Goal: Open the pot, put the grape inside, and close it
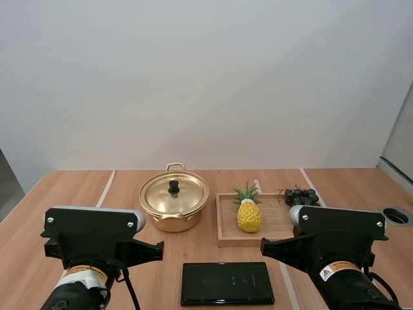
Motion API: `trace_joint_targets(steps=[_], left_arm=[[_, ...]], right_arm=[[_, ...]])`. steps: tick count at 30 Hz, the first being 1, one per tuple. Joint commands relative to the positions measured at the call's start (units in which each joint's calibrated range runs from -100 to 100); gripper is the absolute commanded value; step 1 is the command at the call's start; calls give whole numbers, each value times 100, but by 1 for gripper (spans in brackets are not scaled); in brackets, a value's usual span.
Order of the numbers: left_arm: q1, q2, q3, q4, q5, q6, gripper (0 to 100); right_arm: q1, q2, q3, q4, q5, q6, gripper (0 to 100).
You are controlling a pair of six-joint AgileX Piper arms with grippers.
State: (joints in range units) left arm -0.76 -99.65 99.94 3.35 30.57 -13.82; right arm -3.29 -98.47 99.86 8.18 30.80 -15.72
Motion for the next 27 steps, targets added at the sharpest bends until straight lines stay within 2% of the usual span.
trace_joint_targets(steps=[1,23,27], left_arm=[[1,-35,6,-50,-2298,18,0],[1,-35,6,-50,-2298,18,0],[1,-35,6,-50,-2298,18,0]], right_arm=[[131,-31,14,17,-1951,-12,0],[131,-31,14,17,-1951,-2,0],[131,-31,14,396,-1951,-1,0]])
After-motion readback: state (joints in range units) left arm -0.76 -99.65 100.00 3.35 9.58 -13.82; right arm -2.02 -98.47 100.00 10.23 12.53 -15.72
